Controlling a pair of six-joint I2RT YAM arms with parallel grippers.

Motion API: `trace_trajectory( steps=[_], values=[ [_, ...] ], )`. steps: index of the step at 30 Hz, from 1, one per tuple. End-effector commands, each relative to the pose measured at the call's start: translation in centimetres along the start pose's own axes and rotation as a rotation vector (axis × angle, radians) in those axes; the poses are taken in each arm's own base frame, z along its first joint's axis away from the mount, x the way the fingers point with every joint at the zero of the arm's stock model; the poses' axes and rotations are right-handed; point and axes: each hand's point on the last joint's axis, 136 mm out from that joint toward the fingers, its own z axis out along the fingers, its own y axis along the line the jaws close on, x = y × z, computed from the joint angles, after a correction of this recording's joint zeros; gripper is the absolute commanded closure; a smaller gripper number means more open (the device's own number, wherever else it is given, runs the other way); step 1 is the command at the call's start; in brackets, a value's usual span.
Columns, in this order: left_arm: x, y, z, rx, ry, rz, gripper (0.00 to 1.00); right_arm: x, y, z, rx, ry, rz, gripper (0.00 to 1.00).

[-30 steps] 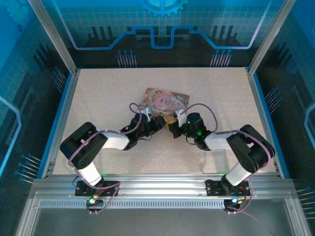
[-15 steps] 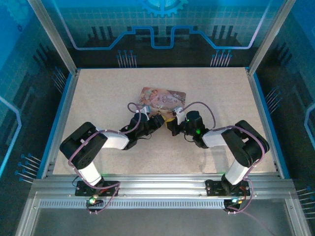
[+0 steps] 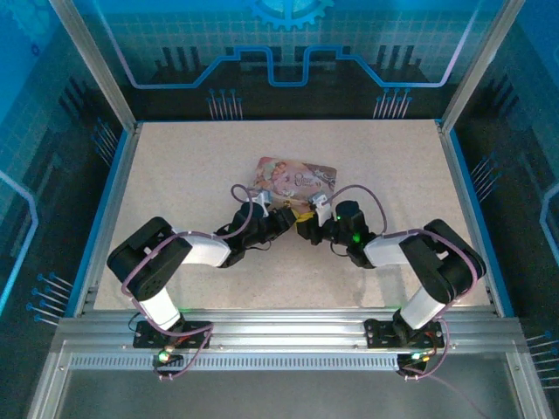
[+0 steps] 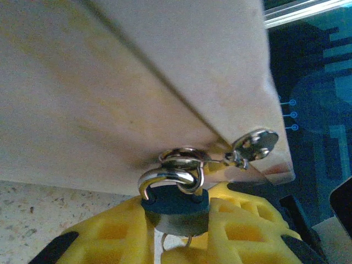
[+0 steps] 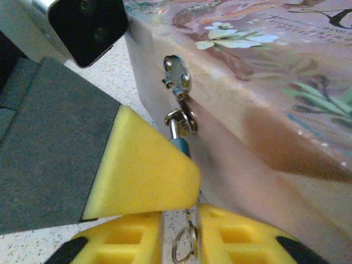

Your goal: Unlock a padlock with a key

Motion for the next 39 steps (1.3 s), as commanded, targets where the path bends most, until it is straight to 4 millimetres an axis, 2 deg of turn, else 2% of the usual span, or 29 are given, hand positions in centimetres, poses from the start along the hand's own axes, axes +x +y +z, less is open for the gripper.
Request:
trace_trajectory(
  steps=[1,5,13,19,26,39],
  values=[
    [2.0,-1.7,0.6,0.065,0.088,-0.007,0.88,-2.1,0.5,-0.8,-0.013,-0.078,-0.056,0.71],
    [1.9,-1.6,0.6,0.060,0.085,-0.006,0.88,-1.1,0.4,-1.8,0.005,-0.059,-0.053,0.62],
    [1.8,-1.7,0.7,0.061,0.082,-0.004,0.88,1.1,0.1,-4.3,0.055,-0.028,-0.020,0.51],
    [1.7,-1.9,0.7,0.066,0.082,-0.005,0.88,2.1,0.6,-5.3,0.036,-0.010,0.011,0.53],
    [1.8,-2.1,0.6,0.070,0.083,-0.004,0.88,2.4,1.0,-4.7,0.017,0.002,0.012,0.64],
    [1.7,-2.3,0.5,0.074,0.085,-0.003,0.88,1.1,0.6,-2.2,0.009,-0.016,0.015,0.66]
  ],
)
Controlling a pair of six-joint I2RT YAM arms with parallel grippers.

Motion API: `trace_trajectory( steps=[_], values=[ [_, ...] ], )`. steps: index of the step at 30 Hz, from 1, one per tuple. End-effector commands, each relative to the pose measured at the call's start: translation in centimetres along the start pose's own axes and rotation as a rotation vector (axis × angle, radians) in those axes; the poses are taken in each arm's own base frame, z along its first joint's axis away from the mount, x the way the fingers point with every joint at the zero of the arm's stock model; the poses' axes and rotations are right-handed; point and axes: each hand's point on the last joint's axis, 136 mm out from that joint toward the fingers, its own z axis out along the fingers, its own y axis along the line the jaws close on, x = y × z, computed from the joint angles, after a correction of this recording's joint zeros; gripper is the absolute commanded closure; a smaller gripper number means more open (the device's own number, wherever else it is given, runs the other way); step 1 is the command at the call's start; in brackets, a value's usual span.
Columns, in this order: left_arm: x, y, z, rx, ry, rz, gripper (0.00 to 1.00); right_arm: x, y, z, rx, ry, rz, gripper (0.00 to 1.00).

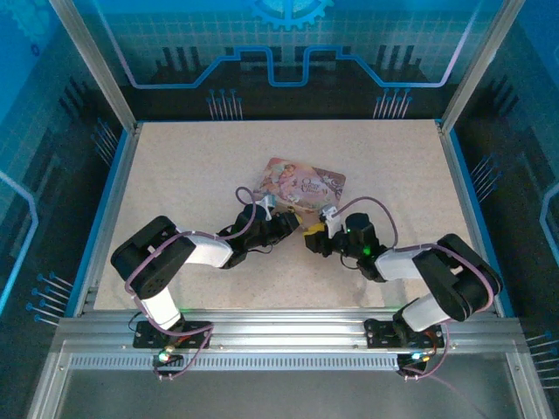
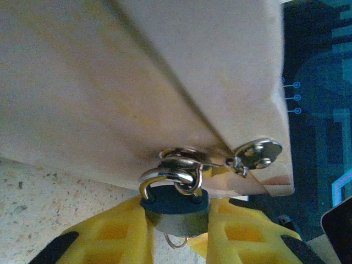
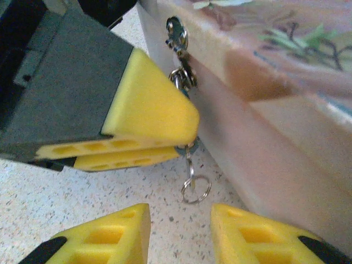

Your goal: Unlock a padlock with a key

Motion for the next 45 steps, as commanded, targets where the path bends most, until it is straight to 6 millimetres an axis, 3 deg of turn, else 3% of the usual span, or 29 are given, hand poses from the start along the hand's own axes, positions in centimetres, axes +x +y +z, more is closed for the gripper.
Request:
trace_trajectory(
  steps=[1,11,17,20,38,45],
  values=[
    [0.2,-2.4,0.2,0.070,0.021,0.017,0.88,-1.7,0.4,0.8,-0.019,-0.045,-0.015,0.66],
    [0.2,-2.5,0.2,0.069,0.020,0.019,0.88,-1.2,-0.2,1.2,-0.002,-0.039,-0.011,0.77],
    [0.2,-2.4,0.2,0.067,0.022,0.019,0.88,-1.9,0.0,1.2,-0.017,-0.054,-0.015,0.96],
    [0.2,-2.3,0.2,0.066,0.023,0.018,0.88,-2.4,0.3,1.3,-0.031,-0.060,-0.023,1.00],
    [0.5,-2.3,0.2,0.064,0.031,0.016,0.88,-6.7,1.5,2.6,-0.108,-0.138,-0.050,1.00],
    [0.5,-2.2,0.2,0.063,0.028,0.015,0.88,-6.2,1.8,2.4,-0.129,-0.131,0.031,1.00]
  ],
)
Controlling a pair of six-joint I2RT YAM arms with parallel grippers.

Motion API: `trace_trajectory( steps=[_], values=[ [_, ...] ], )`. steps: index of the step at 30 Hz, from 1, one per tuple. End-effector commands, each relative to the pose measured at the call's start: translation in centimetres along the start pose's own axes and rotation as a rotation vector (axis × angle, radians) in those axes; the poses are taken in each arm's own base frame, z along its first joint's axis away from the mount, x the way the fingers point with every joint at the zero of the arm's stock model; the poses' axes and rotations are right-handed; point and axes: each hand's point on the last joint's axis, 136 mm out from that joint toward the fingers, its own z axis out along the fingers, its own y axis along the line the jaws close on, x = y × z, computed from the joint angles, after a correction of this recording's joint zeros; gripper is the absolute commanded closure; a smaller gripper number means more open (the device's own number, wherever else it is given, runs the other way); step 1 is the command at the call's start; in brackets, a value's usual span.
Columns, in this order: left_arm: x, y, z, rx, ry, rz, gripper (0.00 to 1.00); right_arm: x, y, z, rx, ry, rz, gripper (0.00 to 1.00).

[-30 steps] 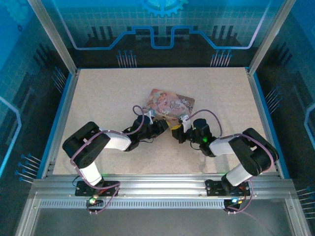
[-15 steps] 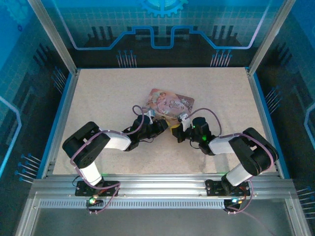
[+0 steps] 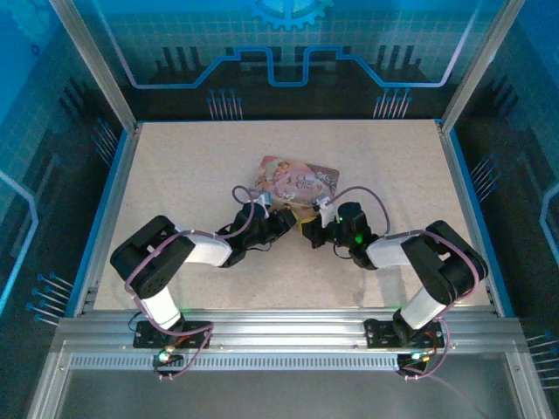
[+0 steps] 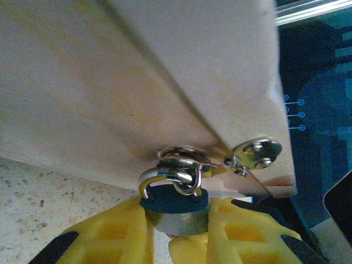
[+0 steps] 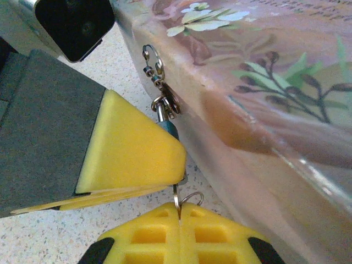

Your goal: Unlock a padlock with a key

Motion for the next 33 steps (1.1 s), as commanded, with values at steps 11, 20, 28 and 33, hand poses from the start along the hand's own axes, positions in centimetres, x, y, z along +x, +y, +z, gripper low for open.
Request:
trace_trajectory(
  steps=[11,20,28,33],
  values=[
    [1.7,-2.7,0.0,0.085,0.075,0.025,0.88,-2.7,2.1,-0.9,-0.074,-0.093,-0.045,1.00],
    [1.7,-2.6,0.1,0.081,0.075,0.027,0.88,-2.6,2.3,-0.8,-0.083,-0.087,-0.029,1.00],
    [1.8,-2.5,0.3,0.077,0.080,0.026,0.88,-1.9,2.2,-0.9,-0.080,-0.069,-0.027,1.00],
    [1.8,-2.4,0.4,0.074,0.082,0.028,0.88,-2.1,2.4,-0.9,-0.091,-0.069,-0.008,1.00]
  ],
)
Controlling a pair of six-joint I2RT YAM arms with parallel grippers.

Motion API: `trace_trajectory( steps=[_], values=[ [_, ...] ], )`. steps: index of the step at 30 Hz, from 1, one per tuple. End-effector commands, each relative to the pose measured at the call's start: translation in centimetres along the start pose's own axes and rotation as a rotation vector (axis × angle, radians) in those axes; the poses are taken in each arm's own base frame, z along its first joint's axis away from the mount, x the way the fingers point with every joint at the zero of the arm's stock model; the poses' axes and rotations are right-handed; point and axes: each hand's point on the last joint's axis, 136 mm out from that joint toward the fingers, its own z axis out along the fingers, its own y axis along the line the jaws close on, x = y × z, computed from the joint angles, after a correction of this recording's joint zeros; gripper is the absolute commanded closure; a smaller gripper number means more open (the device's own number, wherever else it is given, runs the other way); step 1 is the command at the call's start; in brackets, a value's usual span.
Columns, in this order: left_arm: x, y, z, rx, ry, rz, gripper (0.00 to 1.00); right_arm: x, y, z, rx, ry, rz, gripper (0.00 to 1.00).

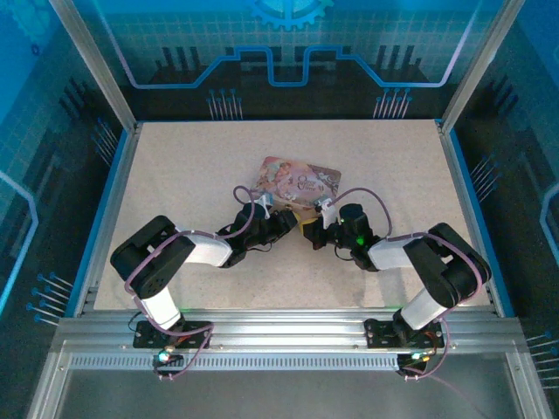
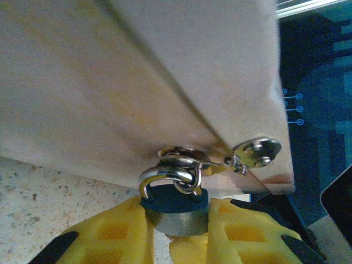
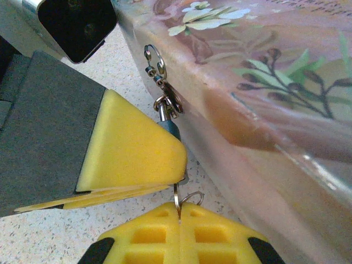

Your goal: Unlock a padlock with a key

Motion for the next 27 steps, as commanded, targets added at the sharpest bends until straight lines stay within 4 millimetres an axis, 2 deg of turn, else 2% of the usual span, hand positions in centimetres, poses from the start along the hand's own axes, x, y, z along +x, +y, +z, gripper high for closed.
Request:
trace_trajectory(
  steps=[1,6,17,22,27],
  values=[
    [1.4,-2.2,0.5,0.064,0.064,0.027,0.88,-2.4,2.3,-0.3,-0.096,-0.069,-0.016,1.00],
    [1.3,-1.8,0.7,0.052,0.061,0.023,0.81,-1.7,1.9,-0.2,-0.076,-0.046,0.011,1.00],
    [0.8,-0.1,0.7,-0.008,0.032,0.021,0.55,0.9,0.3,0.7,-0.028,0.026,0.031,1.00],
    [0.3,0.8,0.1,-0.020,0.011,-0.002,0.47,1.2,-0.1,0.8,-0.018,0.044,0.045,1.00],
    [-0.5,0.5,-1.0,0.004,-0.017,-0.015,0.41,1.7,0.1,0.7,-0.020,0.086,0.074,1.00]
  ],
)
